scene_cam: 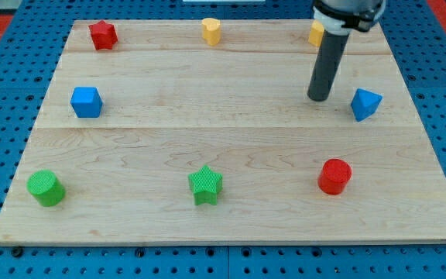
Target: Move your hand slightly to the left
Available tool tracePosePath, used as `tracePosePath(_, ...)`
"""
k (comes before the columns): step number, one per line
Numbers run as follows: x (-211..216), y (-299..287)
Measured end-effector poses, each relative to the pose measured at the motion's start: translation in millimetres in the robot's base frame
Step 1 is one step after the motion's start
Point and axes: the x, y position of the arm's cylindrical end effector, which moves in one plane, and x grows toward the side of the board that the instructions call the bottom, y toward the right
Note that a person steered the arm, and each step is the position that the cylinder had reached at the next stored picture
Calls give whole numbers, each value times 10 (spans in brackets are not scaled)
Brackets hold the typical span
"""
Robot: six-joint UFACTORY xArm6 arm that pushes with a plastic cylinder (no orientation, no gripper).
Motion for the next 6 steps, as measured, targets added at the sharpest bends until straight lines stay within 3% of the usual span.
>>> tracePosePath(2, -566, 10)
tracePosePath(5, -366, 308)
tracePosePath(6, -114, 351)
